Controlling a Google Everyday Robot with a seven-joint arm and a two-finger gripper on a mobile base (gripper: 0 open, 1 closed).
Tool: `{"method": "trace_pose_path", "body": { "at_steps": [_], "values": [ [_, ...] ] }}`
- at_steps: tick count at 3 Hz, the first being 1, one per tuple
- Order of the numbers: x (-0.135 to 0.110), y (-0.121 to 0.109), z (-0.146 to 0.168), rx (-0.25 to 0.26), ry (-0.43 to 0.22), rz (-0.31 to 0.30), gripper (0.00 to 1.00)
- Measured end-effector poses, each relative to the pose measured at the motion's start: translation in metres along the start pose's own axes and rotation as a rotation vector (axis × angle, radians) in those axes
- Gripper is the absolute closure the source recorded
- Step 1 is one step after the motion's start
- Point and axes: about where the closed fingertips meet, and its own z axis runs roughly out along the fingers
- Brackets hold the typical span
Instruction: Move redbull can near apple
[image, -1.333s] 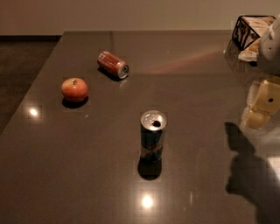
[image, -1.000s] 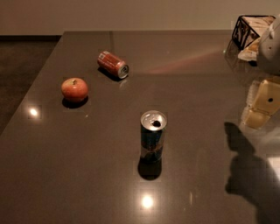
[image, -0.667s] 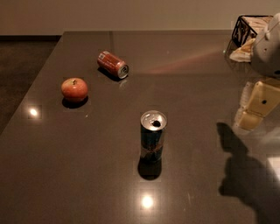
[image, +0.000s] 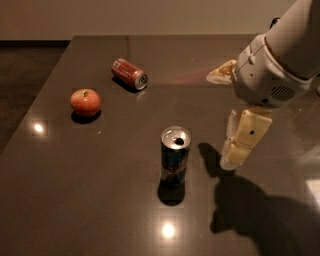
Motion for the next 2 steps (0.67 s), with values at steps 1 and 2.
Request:
{"method": "trace_pose_path", "body": {
  "at_steps": [1,2],
  "values": [
    [-0.028,0.014,0.02,-0.059,-0.065,-0.058,0.0],
    [-0.046,0.026,0.035,-0.099,-0.11,-0.096,0.0]
  ]
}}
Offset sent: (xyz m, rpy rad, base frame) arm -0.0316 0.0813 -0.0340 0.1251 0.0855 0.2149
